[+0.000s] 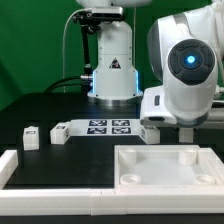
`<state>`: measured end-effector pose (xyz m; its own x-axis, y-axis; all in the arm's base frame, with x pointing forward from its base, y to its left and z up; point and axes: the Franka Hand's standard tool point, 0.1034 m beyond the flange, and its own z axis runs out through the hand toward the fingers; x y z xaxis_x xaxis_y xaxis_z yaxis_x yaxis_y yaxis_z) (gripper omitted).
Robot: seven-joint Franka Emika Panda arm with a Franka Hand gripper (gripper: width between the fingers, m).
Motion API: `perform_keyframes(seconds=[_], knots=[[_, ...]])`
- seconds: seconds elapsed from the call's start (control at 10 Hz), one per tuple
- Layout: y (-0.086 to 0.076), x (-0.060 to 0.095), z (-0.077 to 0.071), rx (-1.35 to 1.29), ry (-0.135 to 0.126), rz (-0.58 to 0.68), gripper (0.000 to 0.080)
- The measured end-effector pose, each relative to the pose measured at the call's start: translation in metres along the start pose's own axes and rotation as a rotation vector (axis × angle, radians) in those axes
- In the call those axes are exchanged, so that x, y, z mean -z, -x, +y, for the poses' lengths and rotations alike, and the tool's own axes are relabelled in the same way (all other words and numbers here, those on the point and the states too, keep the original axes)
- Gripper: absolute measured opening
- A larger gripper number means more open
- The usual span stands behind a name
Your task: Assemble one leg
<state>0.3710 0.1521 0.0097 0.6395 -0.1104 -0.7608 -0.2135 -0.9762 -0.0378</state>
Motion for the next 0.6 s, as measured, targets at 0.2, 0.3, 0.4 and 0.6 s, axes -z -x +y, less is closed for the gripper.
perform_keyframes(seconds=[0.2,0.3,0.4,0.6], knots=[[0.0,0.0,0.0,0.0,0.0,0.0,0.0288],[0.0,0.0,0.0,0.0,0.0,0.0,0.0288],[0.0,0.0,0.0,0.0,0.0,0.0,0.0288],[0.0074,0.0085,0.0027,-0.011,0.0,-0.012,0.0288]])
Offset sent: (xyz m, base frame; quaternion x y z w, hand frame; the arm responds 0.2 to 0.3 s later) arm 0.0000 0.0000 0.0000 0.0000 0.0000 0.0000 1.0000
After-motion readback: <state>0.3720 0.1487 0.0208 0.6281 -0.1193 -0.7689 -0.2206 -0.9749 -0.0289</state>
